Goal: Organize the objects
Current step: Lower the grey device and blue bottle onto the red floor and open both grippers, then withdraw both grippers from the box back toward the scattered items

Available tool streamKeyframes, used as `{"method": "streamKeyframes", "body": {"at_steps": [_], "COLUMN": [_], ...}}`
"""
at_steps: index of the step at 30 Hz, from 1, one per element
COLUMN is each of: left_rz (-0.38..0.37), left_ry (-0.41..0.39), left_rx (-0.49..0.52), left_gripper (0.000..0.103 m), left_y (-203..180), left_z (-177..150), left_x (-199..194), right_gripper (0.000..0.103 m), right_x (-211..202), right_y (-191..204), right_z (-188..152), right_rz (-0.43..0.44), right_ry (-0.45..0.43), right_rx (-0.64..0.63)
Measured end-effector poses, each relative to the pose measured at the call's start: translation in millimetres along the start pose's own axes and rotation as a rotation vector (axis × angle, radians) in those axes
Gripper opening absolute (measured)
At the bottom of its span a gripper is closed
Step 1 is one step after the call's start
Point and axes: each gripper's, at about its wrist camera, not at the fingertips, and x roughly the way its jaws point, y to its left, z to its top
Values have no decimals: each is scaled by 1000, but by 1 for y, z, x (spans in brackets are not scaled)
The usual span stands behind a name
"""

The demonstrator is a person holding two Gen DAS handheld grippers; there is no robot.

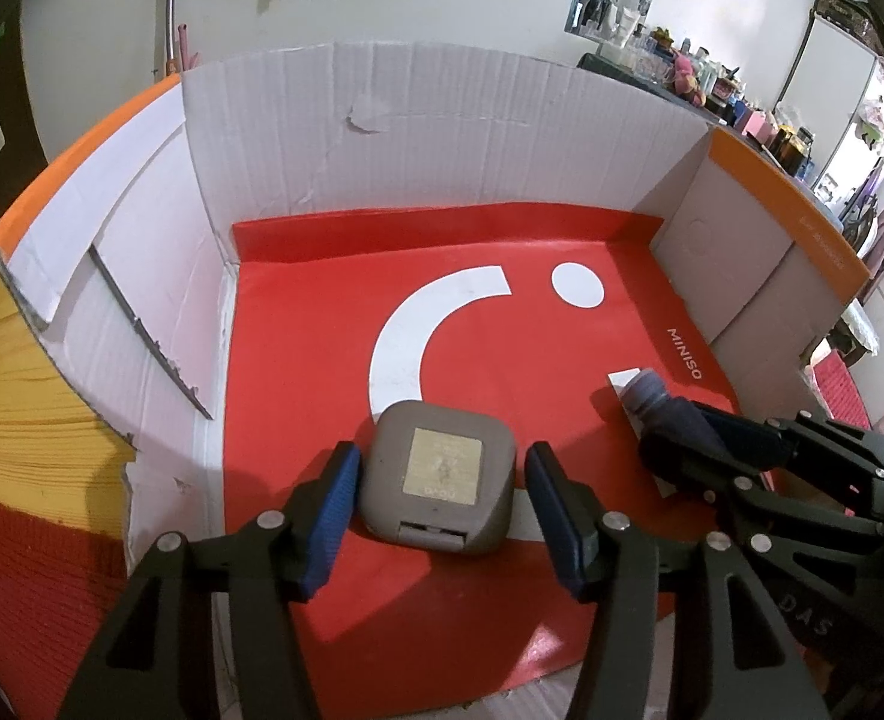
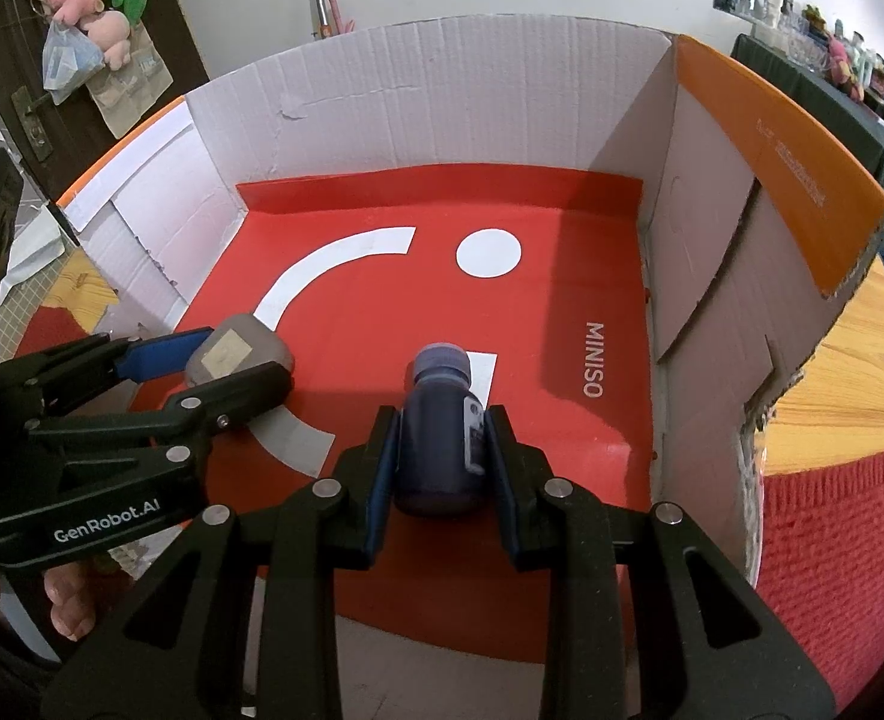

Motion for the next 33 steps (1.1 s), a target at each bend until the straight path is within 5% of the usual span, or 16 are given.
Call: {"method": "streamKeyframes", "body": {"at_steps": [11,17,27,33], "left_rz": [27,36,52,63], "left_ry": [-62,-83,-116,-145], "left_rx": [29,26,31,27], "left_gripper": [69,69,77,82], "left_y": [-10,-9,-11,-10], "left_z": [0,-1,-14,-22], "left_x": [-22,-34,-54,-68], "right_gripper": [30,46,48,58], "right_x": [-11,-20,-41,-57], "right_y": [5,7,15,21], "right_z": [0,-2,-9,-16], "right_rz": [6,3,1,-6], "right_ry": [-25,-48,-86,-118], "right_rx": [-12,-7,-21,-27]}}
